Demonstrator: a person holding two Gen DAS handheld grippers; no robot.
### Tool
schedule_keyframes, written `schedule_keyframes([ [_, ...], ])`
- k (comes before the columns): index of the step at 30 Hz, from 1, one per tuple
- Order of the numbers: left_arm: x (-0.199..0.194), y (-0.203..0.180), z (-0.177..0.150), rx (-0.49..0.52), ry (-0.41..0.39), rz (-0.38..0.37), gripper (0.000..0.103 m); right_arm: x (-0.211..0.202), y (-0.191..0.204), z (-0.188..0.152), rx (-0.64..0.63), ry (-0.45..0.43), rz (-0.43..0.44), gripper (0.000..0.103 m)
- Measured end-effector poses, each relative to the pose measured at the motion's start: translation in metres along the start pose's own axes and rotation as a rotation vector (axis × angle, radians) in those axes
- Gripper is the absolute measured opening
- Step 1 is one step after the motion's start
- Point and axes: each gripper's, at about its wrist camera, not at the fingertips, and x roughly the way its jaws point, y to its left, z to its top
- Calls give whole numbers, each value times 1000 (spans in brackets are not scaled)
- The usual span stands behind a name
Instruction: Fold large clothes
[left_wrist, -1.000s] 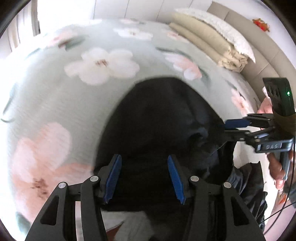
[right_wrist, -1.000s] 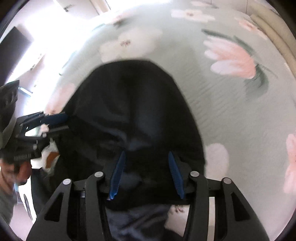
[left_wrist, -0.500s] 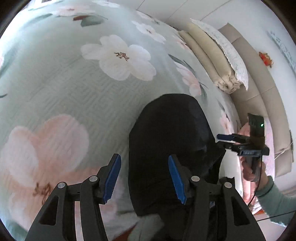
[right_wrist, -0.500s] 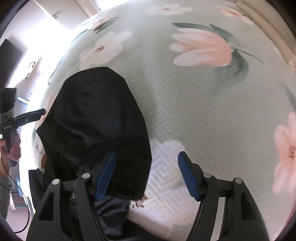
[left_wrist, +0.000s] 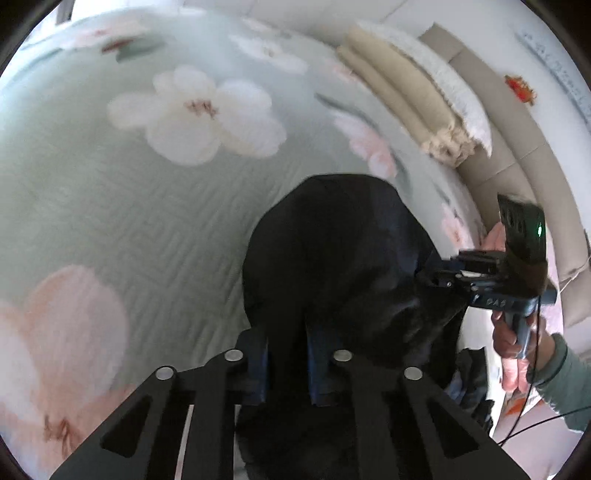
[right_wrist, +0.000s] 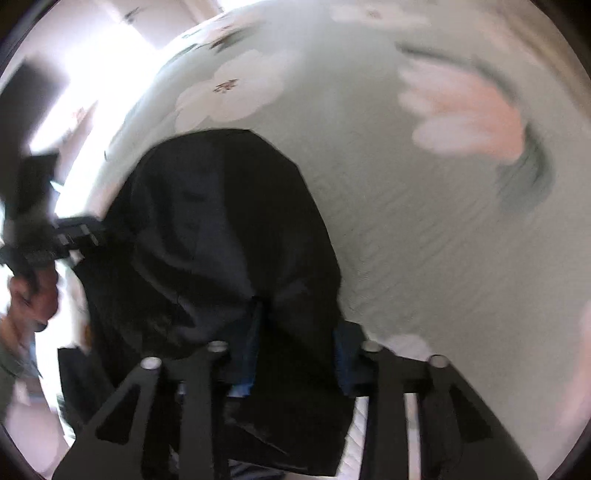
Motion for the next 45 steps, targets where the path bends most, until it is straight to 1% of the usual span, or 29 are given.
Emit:
schedule_keyframes([
  [1, -14, -4, -5, 4, -27, 1, 14, -10, 4, -5, -9, -18, -11, 20],
  [2, -32, -12, -11, 19, -62, 3, 14, -23, 8, -11, -5, -39, -8, 17],
  [3, -48, -21, -18, 35, -91, 2, 14, -34, 12, -16, -4, -62, -14, 16],
  [6, -92, -49, -39, 78, -156, 7, 14, -85, 36, -39, -27, -161, -79, 15],
  [9, -133, -77, -66, 112, -201, 0, 14, -129, 63, -61, -61, -240, -135, 15],
  [11, -158, -97, -88, 136, -218, 4, 14, -159, 85, -82, -80, -286, -165, 15],
  [14, -184, -123, -118, 176, -229, 11, 13, -197, 106, -111, -81, -332, -213, 14],
  [15, -191, -133, -132, 194, -226, 17, 13, -209, 112, -125, -77, -348, -248, 14],
  [16, -198, -142, -145, 211, -222, 18, 13, -219, 115, -134, -76, -365, -264, 12],
  [19, -209, -168, -190, 257, -197, 36, 10, -247, 131, -175, -78, -420, -314, 12],
  [20, -209, -172, -202, 259, -182, 38, 10, -252, 135, -187, -79, -420, -318, 12],
  [21, -206, -173, -220, 251, -151, 55, 10, -252, 137, -200, -73, -401, -310, 12],
  [24, -193, -159, -252, 185, -72, 90, 10, -226, 135, -227, -60, -275, -268, 12],
  [25, -190, -154, -259, 166, -57, 100, 10, -218, 135, -233, -62, -238, -264, 14],
  [26, -189, -149, -262, 147, -51, 112, 10, -210, 135, -237, -65, -200, -259, 20],
  [27, -189, -148, -263, 140, -53, 119, 10, -202, 132, -236, -66, -172, -254, 23],
  [29, -191, -148, -253, 136, -75, 145, 12, -196, 126, -235, -65, -167, -225, 32],
  [30, -192, -150, -244, 146, -88, 157, 15, -197, 122, -232, -63, -164, -220, 35],
  [31, -194, -153, -233, 161, -102, 164, 19, -197, 118, -225, -60, -158, -203, 45],
  [32, -194, -155, -223, 176, -112, 170, 31, -199, 113, -217, -59, -161, -189, 54],
  [33, -194, -158, -210, 198, -123, 185, 51, -201, 106, -209, -61, -171, -189, 57],
  [34, -195, -161, -195, 218, -140, 206, 59, -203, 105, -203, -74, -183, -186, 66],
  [35, -195, -163, -178, 230, -163, 215, 63, -204, 100, -189, -86, -187, -176, 70],
  [36, -194, -162, -158, 236, -183, 197, 63, -204, 95, -174, -86, -189, -178, 71],
  [37, -193, -160, -148, 231, -186, 182, 63, -204, 90, -164, -77, -182, -170, 74],
  [38, -190, -156, -135, 215, -188, 168, 63, -202, 85, -151, -64, -167, -139, 74],
  [39, -183, -149, -121, 190, -181, 151, 63, -201, 80, -144, -52, -162, -120, 74],
  [42, -165, -129, -97, 144, -150, 117, 63, -187, 57, -118, -5, -143, -61, 75],
  [45, -139, -99, -71, 88, -111, 110, 63, -169, 37, -104, 35, -117, -15, 76],
])
